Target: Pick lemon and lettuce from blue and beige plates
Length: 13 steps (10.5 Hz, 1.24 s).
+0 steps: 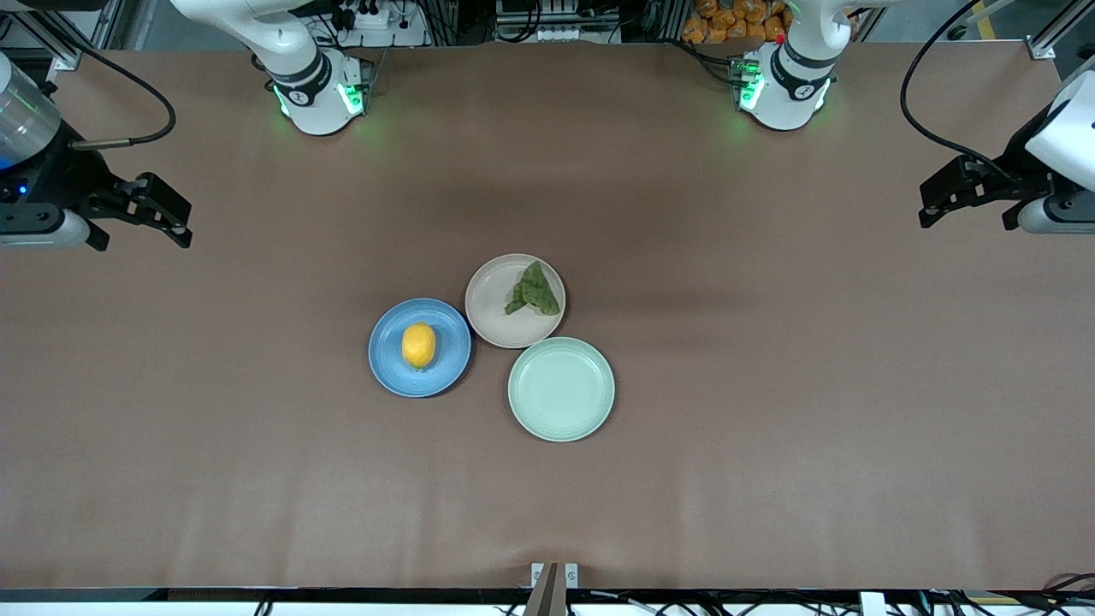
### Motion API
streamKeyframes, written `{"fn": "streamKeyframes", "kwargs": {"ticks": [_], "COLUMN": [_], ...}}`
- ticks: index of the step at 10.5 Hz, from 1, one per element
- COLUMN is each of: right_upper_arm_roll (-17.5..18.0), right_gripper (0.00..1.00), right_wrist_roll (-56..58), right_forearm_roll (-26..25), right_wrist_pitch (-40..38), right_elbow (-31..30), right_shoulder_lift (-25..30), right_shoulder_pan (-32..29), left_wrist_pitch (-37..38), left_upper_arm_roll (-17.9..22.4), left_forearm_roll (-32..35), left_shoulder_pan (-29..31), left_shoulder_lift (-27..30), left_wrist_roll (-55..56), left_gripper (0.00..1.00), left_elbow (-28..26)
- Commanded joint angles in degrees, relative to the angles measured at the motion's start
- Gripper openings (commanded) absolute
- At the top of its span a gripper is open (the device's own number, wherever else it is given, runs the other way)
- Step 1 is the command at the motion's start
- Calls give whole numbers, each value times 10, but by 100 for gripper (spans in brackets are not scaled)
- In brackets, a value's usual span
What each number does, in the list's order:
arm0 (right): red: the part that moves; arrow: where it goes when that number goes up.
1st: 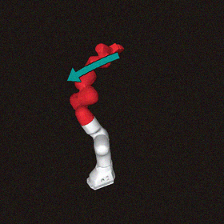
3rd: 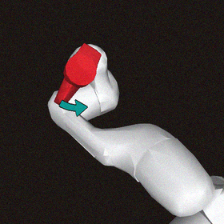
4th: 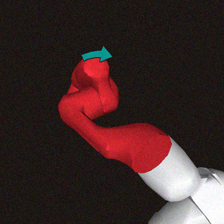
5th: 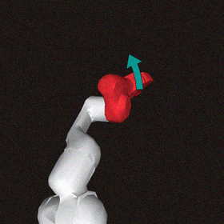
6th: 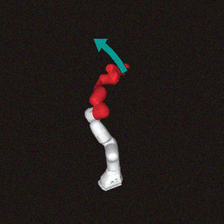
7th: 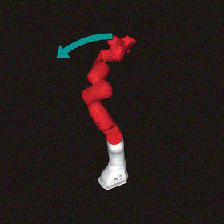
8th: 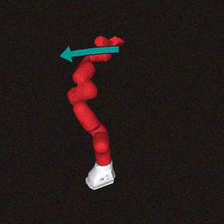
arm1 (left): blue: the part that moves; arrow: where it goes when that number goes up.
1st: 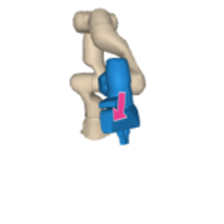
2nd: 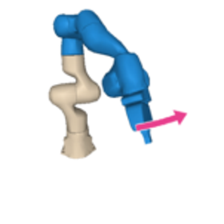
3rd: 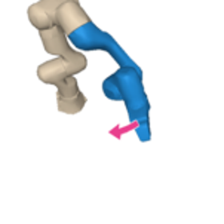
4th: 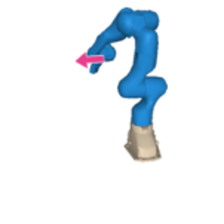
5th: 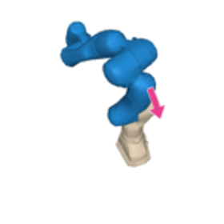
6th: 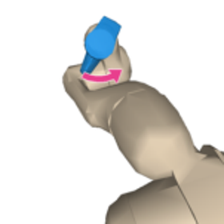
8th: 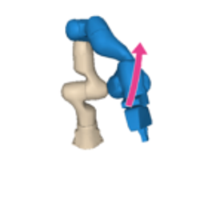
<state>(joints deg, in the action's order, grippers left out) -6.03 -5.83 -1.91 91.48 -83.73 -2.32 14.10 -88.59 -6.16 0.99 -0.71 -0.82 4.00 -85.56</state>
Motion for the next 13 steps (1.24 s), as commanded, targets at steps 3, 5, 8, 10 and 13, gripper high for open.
{"fn": "streamKeyframes", "kwargs": {"ticks": [3,5,8,10,13], "right_upper_arm_roll": [3,3,4,3,3], "right_gripper": [100,100,100,100,100], "right_wrist_roll": [7,7,7,7,7], "right_forearm_roll": [1,1,2,2,2], "right_wrist_pitch": [5,5,4,5,9], "right_elbow": [-6,-6,-6,-4,-4], "right_shoulder_lift": [6,6,6,6,6], "right_shoulder_pan": [-7,-7,-7,-18,-18], "left_wrist_pitch": [1,1,1,1,1], "left_upper_arm_roll": [-2,-2,-3,-7,-16], "left_forearm_roll": [9,8,6,2,-8], "left_shoulder_pan": [2,2,0,-6,-47], "left_shoulder_lift": [0,0,-1,-8,-24], "left_wrist_roll": [-8,-8,-8,-6,36], "left_gripper": [100,100,100,100,100], "left_elbow": [1,1,1,1,0]}}
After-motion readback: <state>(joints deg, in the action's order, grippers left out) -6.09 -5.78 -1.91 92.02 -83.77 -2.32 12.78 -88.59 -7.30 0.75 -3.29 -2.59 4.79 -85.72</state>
